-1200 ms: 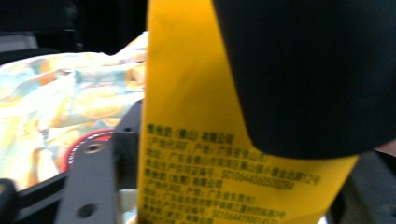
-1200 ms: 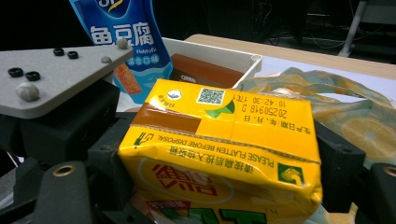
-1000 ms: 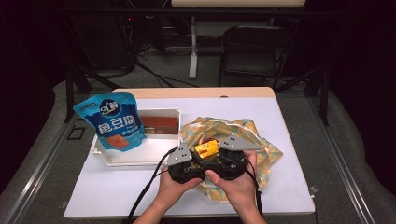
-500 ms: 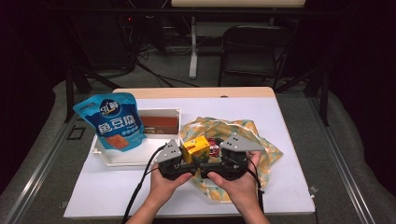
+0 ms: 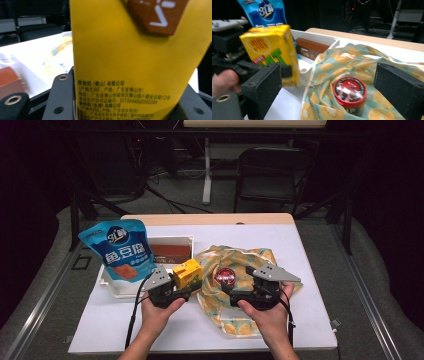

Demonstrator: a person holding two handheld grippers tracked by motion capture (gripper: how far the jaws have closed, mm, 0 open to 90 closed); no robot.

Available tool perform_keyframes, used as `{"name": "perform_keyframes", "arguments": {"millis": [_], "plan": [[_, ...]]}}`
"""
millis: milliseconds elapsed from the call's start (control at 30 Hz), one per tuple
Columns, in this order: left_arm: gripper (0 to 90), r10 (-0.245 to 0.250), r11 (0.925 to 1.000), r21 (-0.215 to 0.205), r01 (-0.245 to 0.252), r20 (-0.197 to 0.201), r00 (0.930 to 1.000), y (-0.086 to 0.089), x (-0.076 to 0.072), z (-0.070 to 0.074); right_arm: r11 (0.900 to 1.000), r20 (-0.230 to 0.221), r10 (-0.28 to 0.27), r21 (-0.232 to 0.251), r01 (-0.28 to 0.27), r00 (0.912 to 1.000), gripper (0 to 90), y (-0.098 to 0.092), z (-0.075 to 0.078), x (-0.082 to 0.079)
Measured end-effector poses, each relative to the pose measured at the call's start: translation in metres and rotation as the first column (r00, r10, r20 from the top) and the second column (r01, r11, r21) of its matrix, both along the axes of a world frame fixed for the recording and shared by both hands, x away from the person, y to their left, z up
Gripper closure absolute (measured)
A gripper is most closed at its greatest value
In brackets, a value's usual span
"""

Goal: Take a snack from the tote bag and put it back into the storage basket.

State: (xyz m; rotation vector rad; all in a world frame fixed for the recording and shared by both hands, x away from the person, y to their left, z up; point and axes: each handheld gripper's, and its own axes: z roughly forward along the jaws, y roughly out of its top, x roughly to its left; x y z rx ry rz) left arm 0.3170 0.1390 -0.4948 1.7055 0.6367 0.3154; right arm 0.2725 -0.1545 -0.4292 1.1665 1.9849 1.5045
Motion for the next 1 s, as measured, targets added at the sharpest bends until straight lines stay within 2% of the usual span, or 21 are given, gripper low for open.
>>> {"name": "perform_keyframes", "arguments": {"millis": [133, 233, 367, 433, 500, 567, 633, 733, 833, 867, 933, 1000], "plan": [[50.1, 0.05, 0.9987, 0.011, -0.05, 0.009, 0.9987, 0.012, 0.002, -0.001, 1.0, -0.003, -0.021, 0.003, 0.021, 0.9998, 8.4, -0.007, -0.004, 0.002], [50.2, 0.076, 0.9971, -0.003, -0.076, 0.005, 0.9971, 0.021, 0.006, -0.004, 1.0, -0.006, -0.029, -0.002, 0.029, 0.9996, 8.9, -0.011, -0.006, 0.003], [50.3, 0.105, 0.9945, -0.001, -0.105, 0.007, 0.9945, 0.029, 0.01, -0.007, 0.999, -0.012, -0.04, -0.002, 0.04, 0.9991, 9.3, -0.014, -0.01, 0.004], [50.3, 0.103, 0.9947, 0.005, -0.103, 0.006, 0.9947, 0.034, 0.012, -0.008, 0.999, -0.015, -0.046, -0.006, 0.046, 0.9988, 9.5, -0.016, -0.011, 0.005], [50.4, 0.112, 0.9936, -0.011, -0.112, 0.007, 0.9936, 0.038, 0.013, -0.009, 0.999, -0.015, -0.053, -0.001, 0.053, 0.9985, 9.8, -0.017, -0.012, 0.005], [50.4, 0.101, 0.9946, -0.025, -0.101, 0.009, 0.9948, 0.042, 0.016, -0.01, 0.998, -0.015, -0.056, -0.002, 0.056, 0.9983, 10.0, -0.019, -0.013, 0.005], [50.4, 0.117, 0.9929, -0.022, -0.117, 0.024, 0.9928, 0.046, 0.017, -0.01, 0.998, -0.019, -0.057, -0.007, 0.057, 0.9982, 10.1, -0.02, -0.013, 0.005], [50.4, 0.12, 0.9923, -0.033, -0.12, 0.015, 0.9926, 0.051, 0.018, -0.012, 0.998, -0.019, -0.066, -0.007, 0.065, 0.9977, 10.4, -0.022, -0.014, 0.005], [50.4, 0.149, 0.9885, -0.027, -0.149, 0.006, 0.9888, 0.057, 0.02, -0.017, 0.997, -0.02, -0.072, -0.003, 0.072, 0.9972, 10.6, -0.024, -0.015, 0.005], [50.4, 0.171, 0.985, -0.022, -0.171, 0.008, 0.9852, 0.057, 0.02, -0.018, 0.997, -0.019, -0.078, -0.005, 0.078, 0.9968, 10.7, -0.025, -0.016, 0.005], [50.4, 0.162, 0.9866, -0.021, -0.162, -0.006, 0.9868, 0.06, 0.023, -0.022, 0.997, -0.022, -0.078, -0.016, 0.077, 0.9968, 10.9, -0.027, -0.016, 0.005], [50.4, 0.177, 0.9842, -0.01, -0.177, -0.019, 0.9841, 0.061, 0.025, -0.026, 0.996, -0.023, -0.084, -0.015, 0.084, 0.9962, 11.0, -0.028, -0.017, 0.005]]}}
